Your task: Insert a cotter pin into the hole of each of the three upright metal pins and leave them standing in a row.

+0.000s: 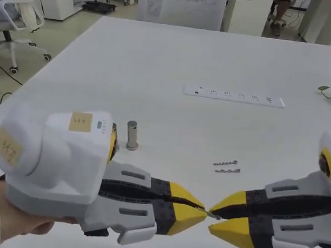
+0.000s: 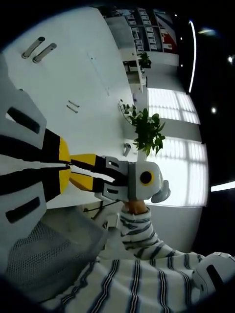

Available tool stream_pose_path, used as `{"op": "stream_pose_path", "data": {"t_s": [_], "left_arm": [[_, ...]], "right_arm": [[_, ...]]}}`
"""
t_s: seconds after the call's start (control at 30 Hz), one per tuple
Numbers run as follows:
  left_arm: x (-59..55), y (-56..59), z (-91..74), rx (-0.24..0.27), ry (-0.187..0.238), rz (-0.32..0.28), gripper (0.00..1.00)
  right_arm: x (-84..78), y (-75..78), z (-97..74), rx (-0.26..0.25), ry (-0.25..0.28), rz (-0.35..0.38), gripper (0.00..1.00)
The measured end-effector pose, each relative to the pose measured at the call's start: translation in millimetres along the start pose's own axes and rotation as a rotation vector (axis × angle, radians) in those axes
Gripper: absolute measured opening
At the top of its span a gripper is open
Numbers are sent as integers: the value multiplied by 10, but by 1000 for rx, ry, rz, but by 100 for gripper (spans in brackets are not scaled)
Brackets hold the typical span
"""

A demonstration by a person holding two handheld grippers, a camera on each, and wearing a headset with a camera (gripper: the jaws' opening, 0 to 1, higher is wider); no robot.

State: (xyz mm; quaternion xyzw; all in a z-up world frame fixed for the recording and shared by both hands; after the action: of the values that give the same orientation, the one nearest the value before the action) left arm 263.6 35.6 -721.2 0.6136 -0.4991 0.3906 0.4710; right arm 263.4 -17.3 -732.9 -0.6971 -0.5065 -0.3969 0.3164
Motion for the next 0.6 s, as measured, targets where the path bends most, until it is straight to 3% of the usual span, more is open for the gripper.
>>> {"op": "stream_pose_path", "data": {"t_s": [0.33,0.6], "left_arm": [[-43,23,-12,-9,6,-19,0],[-126,36,7,-20,-32,-24,0]], "right_arm": [[-4,-6,-10,13,-1,-26,5],[-21,-35,-20,34,-39,-85,4]]}}
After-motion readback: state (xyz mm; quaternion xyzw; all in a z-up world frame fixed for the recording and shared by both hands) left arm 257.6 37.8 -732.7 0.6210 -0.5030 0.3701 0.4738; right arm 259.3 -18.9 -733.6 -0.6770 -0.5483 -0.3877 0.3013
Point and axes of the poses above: the centre of the closed fingertips' face, and the gripper's own axes: z roughly forward along the fingers, y roughly to its right, x roughly out of its top, the point moved 3 cm from there along -z, roughly backward along the fingers, and after that the axes turned 15 degrees about -x, right-handed, at the moved point
